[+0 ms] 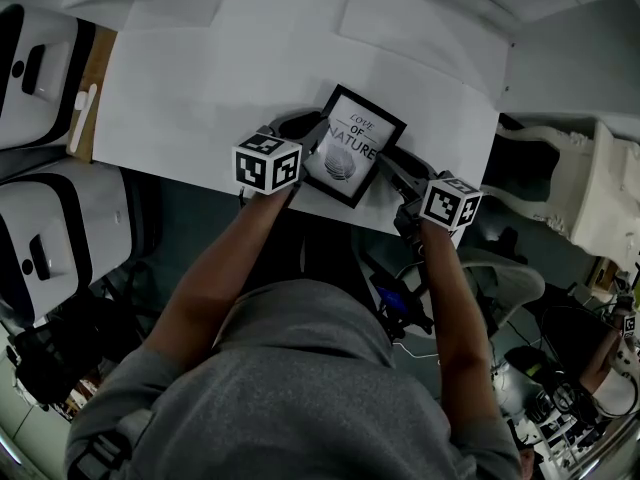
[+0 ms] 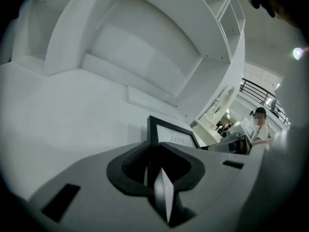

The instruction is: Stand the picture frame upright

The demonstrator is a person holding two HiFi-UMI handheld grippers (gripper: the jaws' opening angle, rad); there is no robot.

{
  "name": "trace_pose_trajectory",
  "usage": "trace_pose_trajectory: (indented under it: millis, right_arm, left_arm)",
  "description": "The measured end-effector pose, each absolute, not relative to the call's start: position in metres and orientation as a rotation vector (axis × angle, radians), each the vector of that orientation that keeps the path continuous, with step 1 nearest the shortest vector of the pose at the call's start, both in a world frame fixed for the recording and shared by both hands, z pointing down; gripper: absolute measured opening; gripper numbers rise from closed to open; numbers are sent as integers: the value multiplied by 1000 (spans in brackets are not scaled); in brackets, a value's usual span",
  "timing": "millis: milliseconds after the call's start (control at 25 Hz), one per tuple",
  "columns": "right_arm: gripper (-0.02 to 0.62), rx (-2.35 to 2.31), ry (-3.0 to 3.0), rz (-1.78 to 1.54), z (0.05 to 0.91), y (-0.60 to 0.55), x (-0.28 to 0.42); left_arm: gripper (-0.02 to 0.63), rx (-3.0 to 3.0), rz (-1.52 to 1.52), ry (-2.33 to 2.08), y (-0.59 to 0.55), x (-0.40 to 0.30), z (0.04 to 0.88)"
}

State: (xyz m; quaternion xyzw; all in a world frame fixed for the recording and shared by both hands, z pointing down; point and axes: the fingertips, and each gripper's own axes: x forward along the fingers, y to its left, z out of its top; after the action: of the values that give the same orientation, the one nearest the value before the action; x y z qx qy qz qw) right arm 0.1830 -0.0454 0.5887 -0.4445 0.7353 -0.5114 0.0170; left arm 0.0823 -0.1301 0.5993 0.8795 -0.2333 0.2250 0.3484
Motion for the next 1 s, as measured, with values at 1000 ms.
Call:
trace_pose_trajectory:
  millis: [1000]
  right_arm:
    - [183,-1021,2254,-1623,562,-79,129]
  left_arm:
    - [69,2183,434,-573,-135,78,595]
